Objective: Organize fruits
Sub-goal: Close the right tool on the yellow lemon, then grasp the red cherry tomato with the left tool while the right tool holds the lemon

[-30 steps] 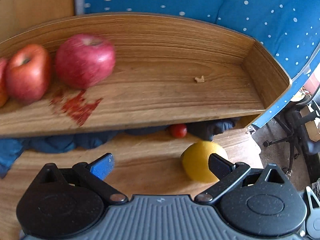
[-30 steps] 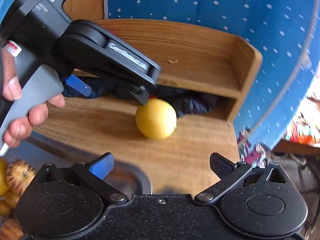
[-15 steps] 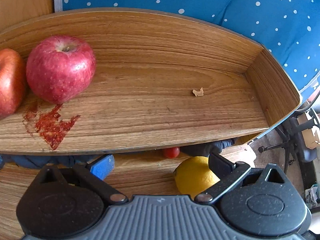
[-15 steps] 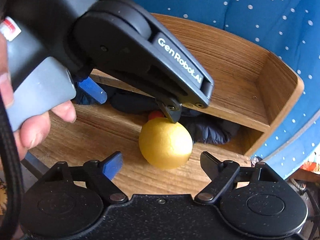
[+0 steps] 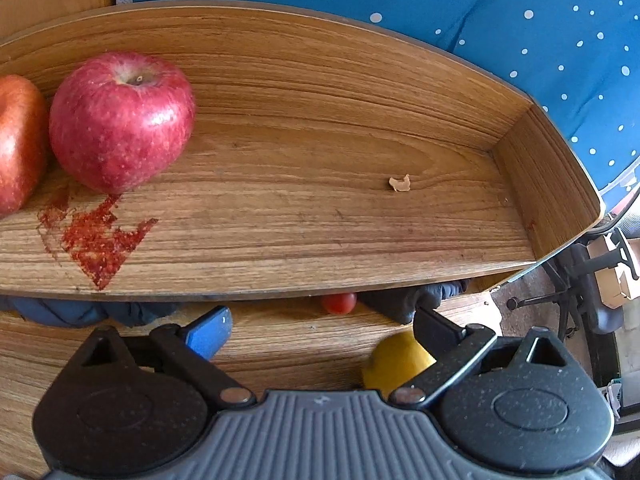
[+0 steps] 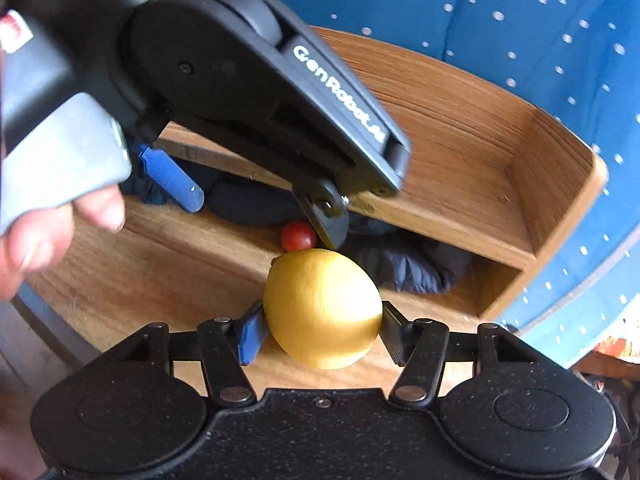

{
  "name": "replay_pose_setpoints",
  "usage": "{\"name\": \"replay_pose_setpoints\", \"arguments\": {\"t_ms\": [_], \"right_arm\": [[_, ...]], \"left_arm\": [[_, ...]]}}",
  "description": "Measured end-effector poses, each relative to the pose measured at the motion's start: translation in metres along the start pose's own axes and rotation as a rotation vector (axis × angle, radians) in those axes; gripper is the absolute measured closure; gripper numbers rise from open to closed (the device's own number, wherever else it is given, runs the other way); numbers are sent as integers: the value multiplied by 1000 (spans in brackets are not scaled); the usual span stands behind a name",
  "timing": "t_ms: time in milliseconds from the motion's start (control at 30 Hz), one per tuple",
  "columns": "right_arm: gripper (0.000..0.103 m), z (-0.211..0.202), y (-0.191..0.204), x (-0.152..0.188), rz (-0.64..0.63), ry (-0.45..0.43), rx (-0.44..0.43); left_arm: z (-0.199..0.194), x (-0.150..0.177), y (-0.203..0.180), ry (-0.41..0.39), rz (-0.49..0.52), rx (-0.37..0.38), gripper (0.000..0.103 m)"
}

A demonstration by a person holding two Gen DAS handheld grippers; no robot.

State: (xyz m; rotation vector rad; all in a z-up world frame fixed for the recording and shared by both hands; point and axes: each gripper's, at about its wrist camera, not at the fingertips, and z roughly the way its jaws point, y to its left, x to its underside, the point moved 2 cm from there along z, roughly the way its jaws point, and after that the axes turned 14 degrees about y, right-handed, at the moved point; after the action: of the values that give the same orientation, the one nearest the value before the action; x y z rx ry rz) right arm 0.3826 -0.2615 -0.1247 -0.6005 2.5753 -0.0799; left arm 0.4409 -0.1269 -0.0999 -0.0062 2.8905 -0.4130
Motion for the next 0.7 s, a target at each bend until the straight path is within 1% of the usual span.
{"name": "replay_pose_setpoints", "arguments": {"t_ms": [33, 100, 133, 200, 233, 300, 400, 467, 633, 700], "right_arm": [[42, -2, -1, 2, 7, 3, -1], [42, -7, -2, 10, 11, 11, 3], [42, -9, -3, 13, 11, 13, 7], [42, -13, -2, 19, 11, 19, 16], [42, -15, -1, 21, 15, 22, 19], [42, -19, -1, 27, 25, 28, 23], [42, -22, -1, 32, 40, 34, 26], [42, -25, 1, 33, 46, 38, 28], [42, -29, 2, 38, 61, 45, 32], [42, -29, 2, 39, 67, 48, 35]], "left_arm": [[1, 1, -1, -2, 1, -4, 7], [3, 2, -3, -6, 10, -21, 14], [6, 3, -6, -9, 15, -28, 15], [10, 3, -11, -21, 27, -43, 24], [12, 3, -13, -27, 35, -47, 27], [16, 3, -18, -36, 48, -53, 38], [23, 2, -22, -28, 65, -48, 51], [25, 2, -25, -37, 74, -52, 53], [30, -2, -32, -54, 87, -58, 61], [32, -3, -35, -64, 94, -71, 68]]}}
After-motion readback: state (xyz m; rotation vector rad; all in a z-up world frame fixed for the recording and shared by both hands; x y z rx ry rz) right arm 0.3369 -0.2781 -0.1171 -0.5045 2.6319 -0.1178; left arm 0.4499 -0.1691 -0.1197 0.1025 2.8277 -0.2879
